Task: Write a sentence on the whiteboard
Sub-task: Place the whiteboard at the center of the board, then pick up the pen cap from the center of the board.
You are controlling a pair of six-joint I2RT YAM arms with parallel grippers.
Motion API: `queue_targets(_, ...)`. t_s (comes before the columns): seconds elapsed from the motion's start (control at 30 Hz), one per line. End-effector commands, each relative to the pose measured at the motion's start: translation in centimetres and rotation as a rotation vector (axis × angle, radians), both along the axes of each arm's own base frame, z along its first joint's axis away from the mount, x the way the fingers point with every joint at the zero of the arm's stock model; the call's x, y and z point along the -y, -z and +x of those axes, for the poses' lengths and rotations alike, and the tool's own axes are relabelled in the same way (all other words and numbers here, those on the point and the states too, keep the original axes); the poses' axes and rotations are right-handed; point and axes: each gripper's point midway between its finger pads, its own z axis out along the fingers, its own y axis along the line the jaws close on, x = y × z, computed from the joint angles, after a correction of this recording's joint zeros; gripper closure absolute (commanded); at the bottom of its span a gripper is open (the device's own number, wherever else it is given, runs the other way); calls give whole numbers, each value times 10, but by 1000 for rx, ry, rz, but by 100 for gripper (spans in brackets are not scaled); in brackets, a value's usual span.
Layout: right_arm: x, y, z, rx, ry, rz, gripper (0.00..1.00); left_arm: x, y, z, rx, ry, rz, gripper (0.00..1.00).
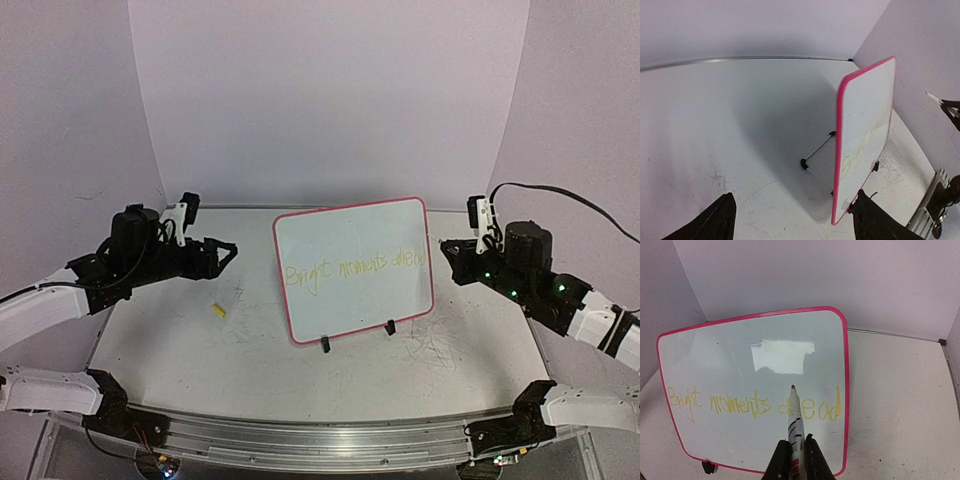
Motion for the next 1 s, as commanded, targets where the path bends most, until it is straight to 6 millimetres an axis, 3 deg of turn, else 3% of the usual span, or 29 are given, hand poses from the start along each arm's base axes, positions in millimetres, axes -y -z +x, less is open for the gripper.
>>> queue_targets(0.0,-22,-22,4,58,-98,45,100,-32,80,-5,-405,-305,-25,23)
queue_targets(0.07,-27,-21,3,55,-122,54,100,-27,106,-5,-528,-321,11,29)
queue_targets(0.17,-28,-23,0,59,-138,66,100,-22,124,4,-593,-340,64,35)
queue_targets(0.4,-25,-15,-10,45,-148,96,100,-37,171,23,-693,-491,213,36)
queue_targets(0.57,-23,-3,-14,33,-147,92,100,-51,177,36,-668,-617,245,42)
queue_targets(0.7,-25,5,-14,23,-159,87,100,-51,180,49,-658,-666,250,48)
queue_targets(0.97,-28,13,-16,18,-177,90,100,-47,205,46,-754,-732,228,63)
